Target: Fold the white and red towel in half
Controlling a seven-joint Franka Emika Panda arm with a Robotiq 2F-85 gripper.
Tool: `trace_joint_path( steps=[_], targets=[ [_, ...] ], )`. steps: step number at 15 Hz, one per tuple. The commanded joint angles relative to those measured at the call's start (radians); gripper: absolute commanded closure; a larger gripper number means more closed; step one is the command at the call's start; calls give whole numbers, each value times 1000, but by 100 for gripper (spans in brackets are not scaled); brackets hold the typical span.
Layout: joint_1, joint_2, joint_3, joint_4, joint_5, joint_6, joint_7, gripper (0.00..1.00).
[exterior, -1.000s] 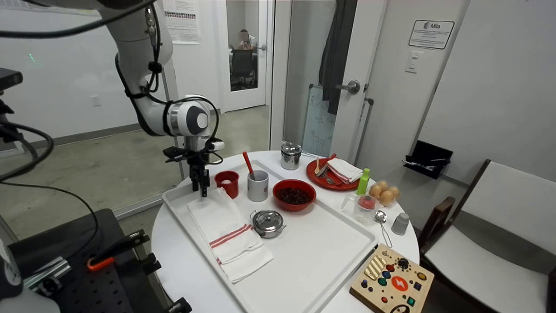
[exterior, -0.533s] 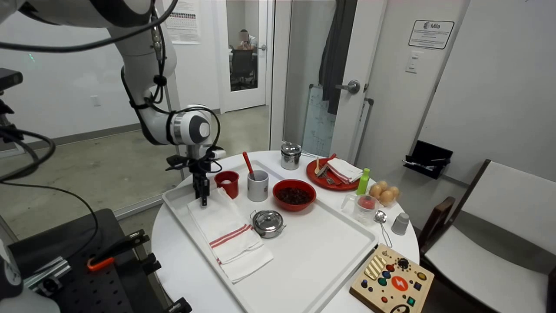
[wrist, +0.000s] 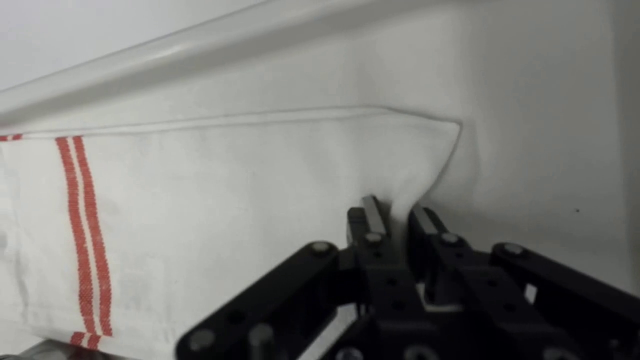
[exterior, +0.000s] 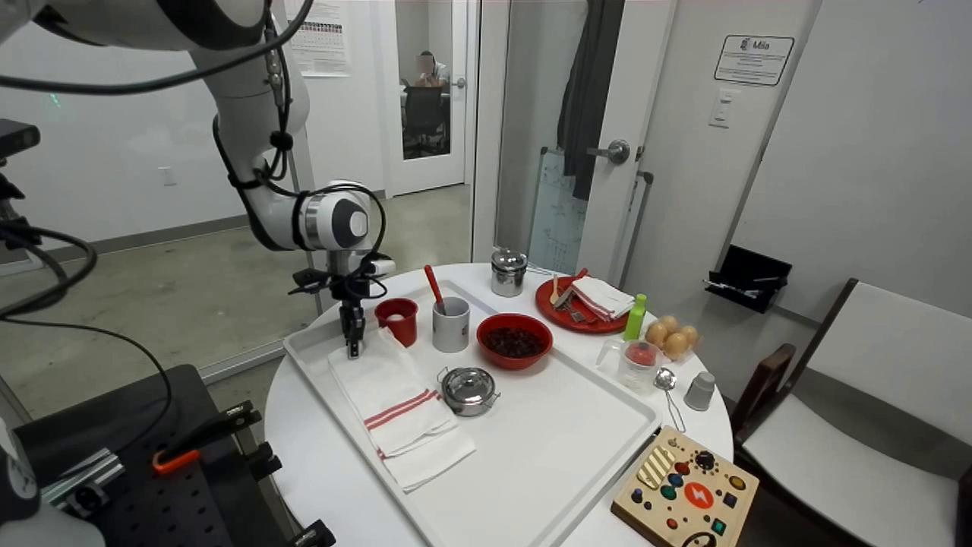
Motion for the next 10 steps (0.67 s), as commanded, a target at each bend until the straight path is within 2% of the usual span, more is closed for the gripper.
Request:
trace_joint_path(
  steps=[1, 2, 4, 10],
  targets=[
    [4, 25, -2, 39, -2, -31, 27, 95],
    [2, 23, 0, 36, -2, -30, 27, 91],
    [-4, 15, 4, 23, 1, -20, 23, 89],
    [-62, -46, 39, -76, 22, 78, -21, 89]
  ],
)
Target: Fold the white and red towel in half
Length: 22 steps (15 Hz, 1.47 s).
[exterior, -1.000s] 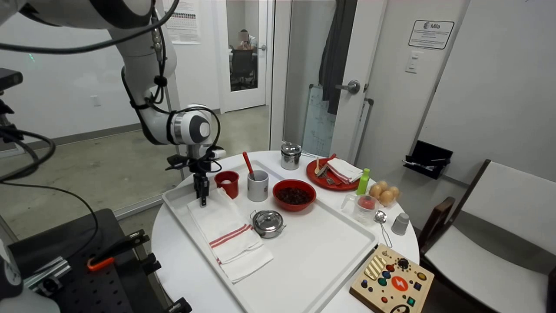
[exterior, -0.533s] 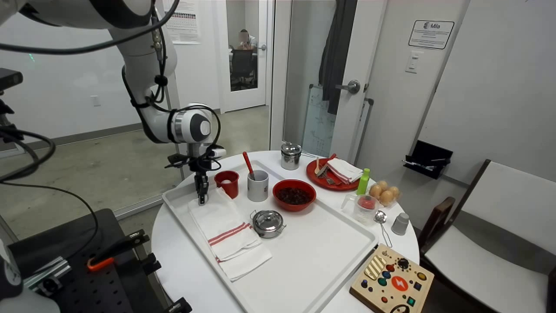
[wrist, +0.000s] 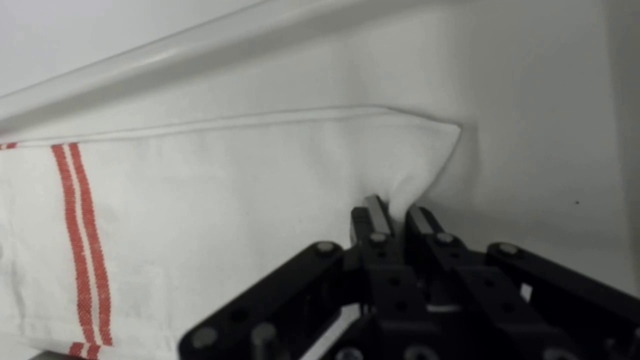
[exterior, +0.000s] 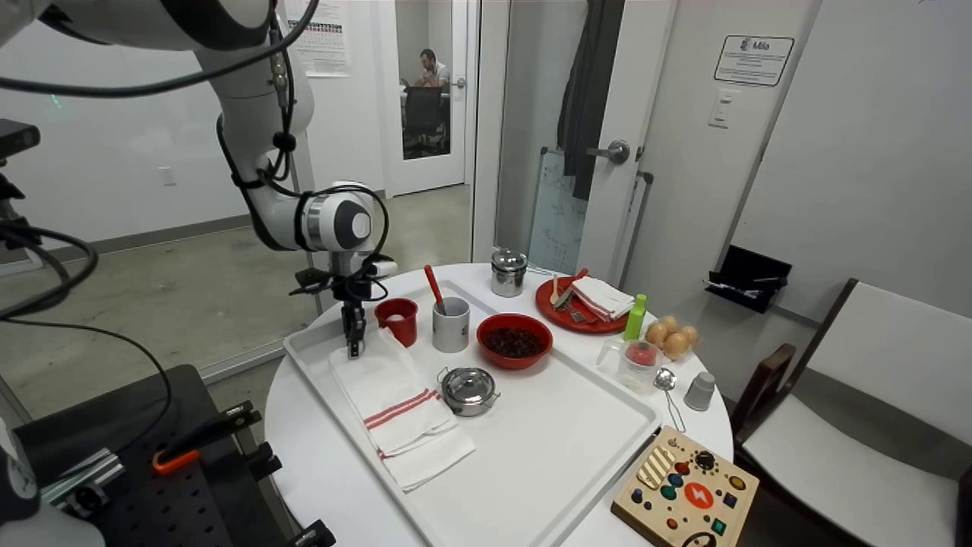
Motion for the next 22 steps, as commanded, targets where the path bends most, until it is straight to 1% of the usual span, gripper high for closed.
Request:
trace_joint_path(
  steps=[1, 7, 12, 16, 22],
  targets=[
    [-47, -58, 29, -91, 19, 84, -32, 90],
    [-57, -171, 37, -245, 3, 207, -53, 89],
    [-61, -262, 39, -353, 8, 253, -85, 90],
    [-100, -304, 48, -420, 28, 258, -104, 90],
    [-184, -335, 56, -497, 58, 263, -139, 90]
  ],
)
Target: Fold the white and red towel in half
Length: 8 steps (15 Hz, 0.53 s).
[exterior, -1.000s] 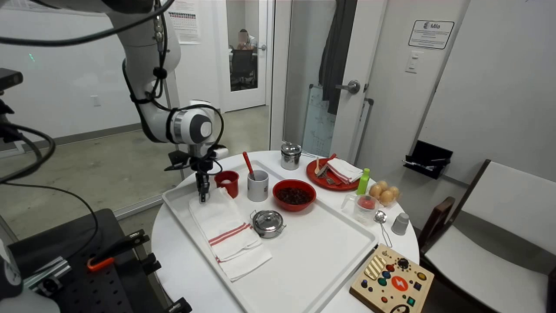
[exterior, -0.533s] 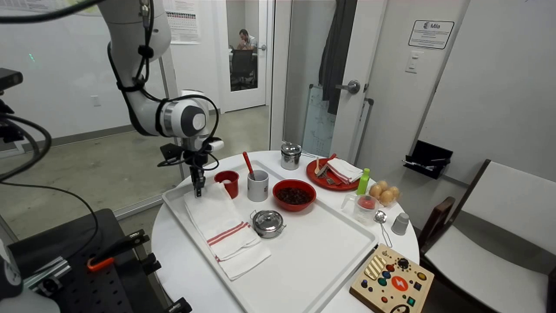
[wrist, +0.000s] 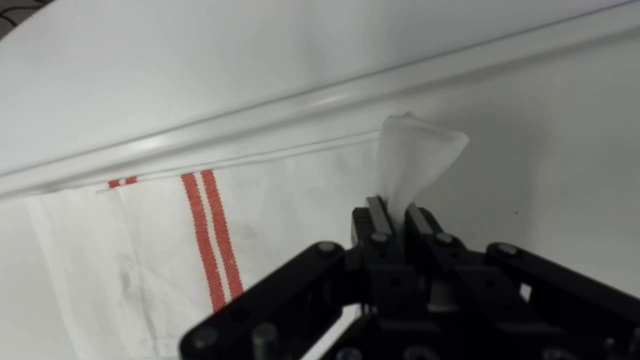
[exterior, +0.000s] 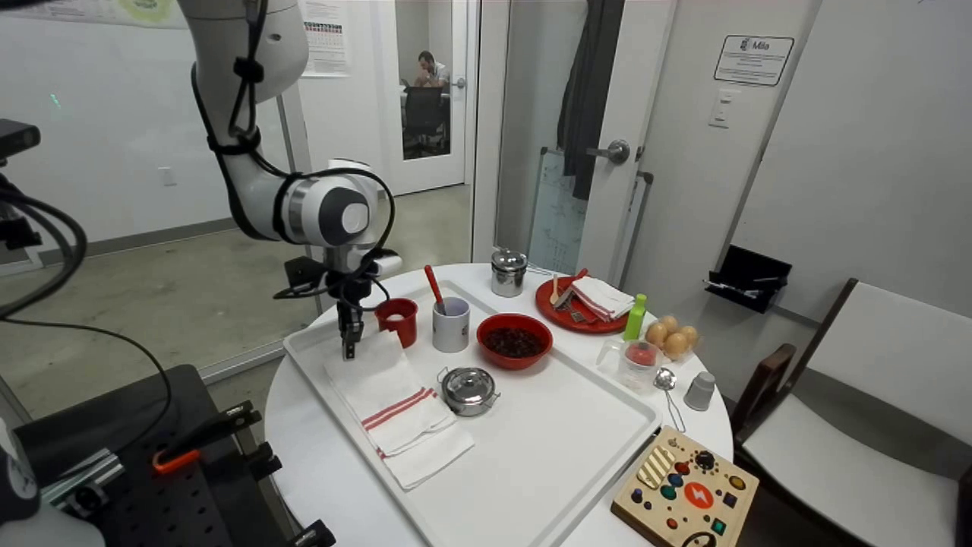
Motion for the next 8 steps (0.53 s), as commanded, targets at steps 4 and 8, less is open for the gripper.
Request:
trace_joint_path(
  steps=[4, 8],
  targets=[
    [-98, -56, 13, -99, 76, 19, -79, 90],
    [-138, -74, 11, -126, 104, 19, -110, 90]
  ],
)
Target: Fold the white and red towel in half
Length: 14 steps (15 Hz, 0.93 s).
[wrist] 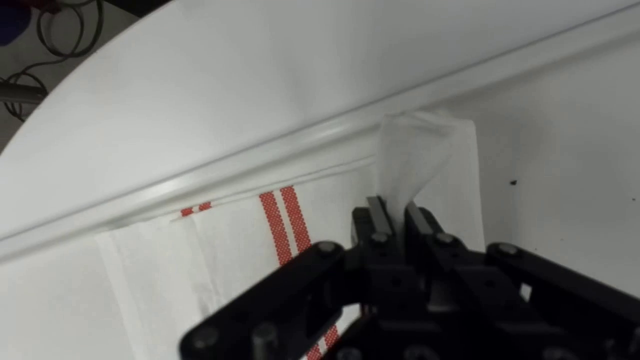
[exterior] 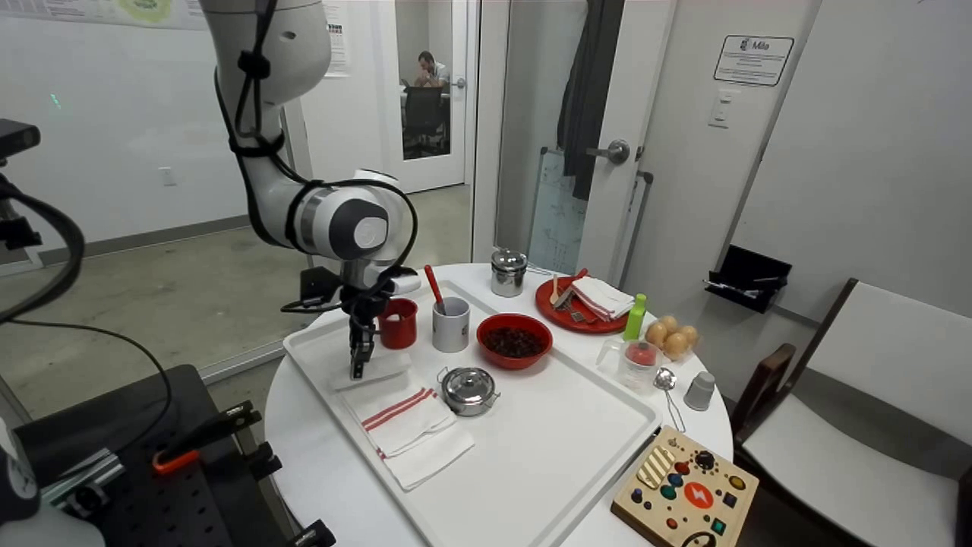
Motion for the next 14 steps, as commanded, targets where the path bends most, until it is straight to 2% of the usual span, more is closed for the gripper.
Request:
trace_joint_path(
  steps=[1, 14],
  targets=[
    [-34, -49, 6, -55, 44, 16, -51, 90],
    [-121, -70, -59, -98, 63, -1, -68, 90]
  ],
)
